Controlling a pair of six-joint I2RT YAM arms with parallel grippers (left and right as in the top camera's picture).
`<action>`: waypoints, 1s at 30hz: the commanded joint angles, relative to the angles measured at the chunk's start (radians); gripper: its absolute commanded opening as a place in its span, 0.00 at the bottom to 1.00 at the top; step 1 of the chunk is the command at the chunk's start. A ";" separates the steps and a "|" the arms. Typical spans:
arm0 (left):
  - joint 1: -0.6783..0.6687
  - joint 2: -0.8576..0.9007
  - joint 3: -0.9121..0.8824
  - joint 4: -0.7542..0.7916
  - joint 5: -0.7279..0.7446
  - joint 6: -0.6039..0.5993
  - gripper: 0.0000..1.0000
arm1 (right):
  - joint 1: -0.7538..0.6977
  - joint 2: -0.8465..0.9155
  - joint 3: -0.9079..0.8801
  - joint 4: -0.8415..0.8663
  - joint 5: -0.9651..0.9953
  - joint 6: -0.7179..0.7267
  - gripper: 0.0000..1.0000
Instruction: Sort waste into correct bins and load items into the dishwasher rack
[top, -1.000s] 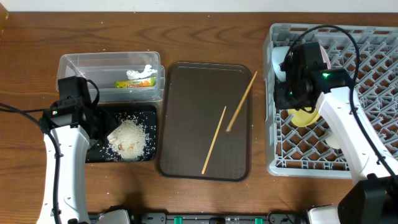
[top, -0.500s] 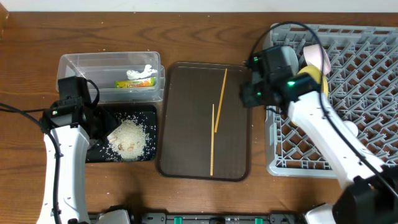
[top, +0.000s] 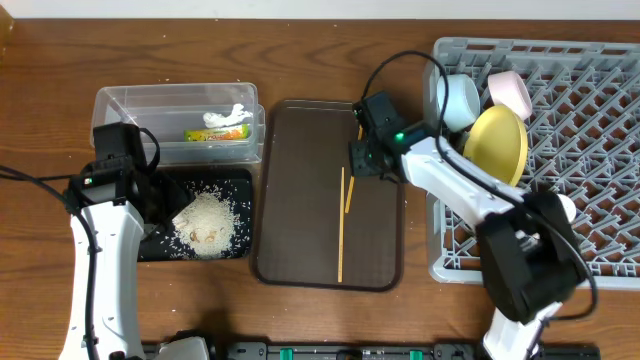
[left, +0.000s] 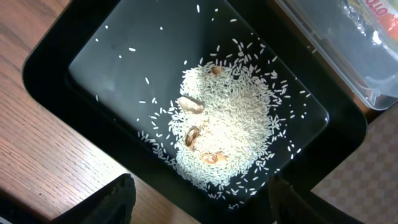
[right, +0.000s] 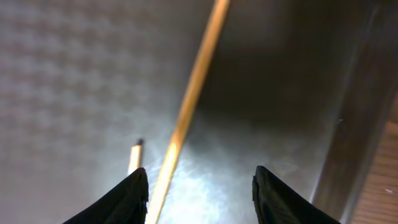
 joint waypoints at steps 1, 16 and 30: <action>0.005 -0.004 0.001 -0.005 -0.005 -0.001 0.71 | 0.005 0.042 0.010 0.015 0.027 0.057 0.52; 0.005 -0.004 0.001 -0.005 -0.005 -0.001 0.71 | 0.063 0.072 0.010 0.050 0.090 0.124 0.49; 0.005 -0.004 0.001 -0.006 -0.005 -0.001 0.72 | 0.089 0.121 0.010 -0.046 0.156 0.161 0.28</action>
